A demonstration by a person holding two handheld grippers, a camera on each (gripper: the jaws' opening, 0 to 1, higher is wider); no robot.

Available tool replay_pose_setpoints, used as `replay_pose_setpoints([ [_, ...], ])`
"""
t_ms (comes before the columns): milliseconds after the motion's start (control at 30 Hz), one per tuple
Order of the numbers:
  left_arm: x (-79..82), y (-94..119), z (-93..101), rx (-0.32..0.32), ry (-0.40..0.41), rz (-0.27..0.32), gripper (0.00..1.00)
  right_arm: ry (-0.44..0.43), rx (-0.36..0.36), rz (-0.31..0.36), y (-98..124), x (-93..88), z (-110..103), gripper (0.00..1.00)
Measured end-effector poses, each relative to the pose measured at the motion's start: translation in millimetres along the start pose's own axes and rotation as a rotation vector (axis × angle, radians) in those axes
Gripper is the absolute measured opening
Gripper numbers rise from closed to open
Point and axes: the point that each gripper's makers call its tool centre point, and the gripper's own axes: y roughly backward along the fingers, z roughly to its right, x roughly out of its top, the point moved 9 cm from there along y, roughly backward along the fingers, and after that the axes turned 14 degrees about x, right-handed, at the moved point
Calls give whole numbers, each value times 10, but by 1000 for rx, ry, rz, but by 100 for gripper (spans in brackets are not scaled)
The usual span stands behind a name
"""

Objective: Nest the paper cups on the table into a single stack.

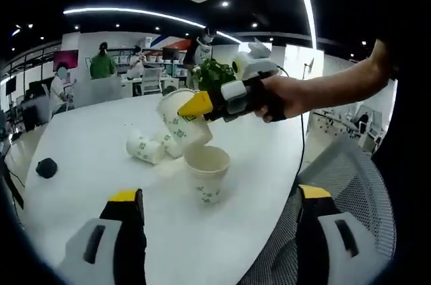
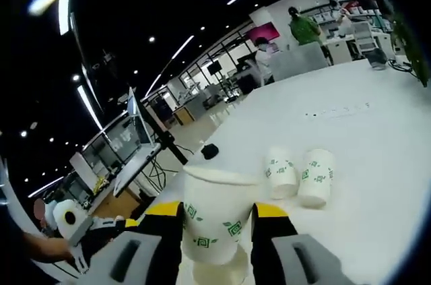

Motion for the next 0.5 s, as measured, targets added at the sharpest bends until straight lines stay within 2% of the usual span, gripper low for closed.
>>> replay_pose_setpoints([
  [100, 111, -14, -38, -6, -14, 20, 85, 20, 3, 11, 38, -15, -36, 38],
  [267, 399, -72, -145, -12, -16, 73, 77, 102, 22, 0, 87, -62, -136, 38],
  [367, 545, -103, -194, -22, -66, 106, 69, 132, 30, -13, 92, -96, -151, 38],
  [400, 600, -115, -207, -34, -82, 106, 66, 145, 30, -22, 107, -147, -226, 38],
  [500, 710, -149, -227, -77, -115, 99, 57, 168, 37, -31, 117, -176, -260, 38],
])
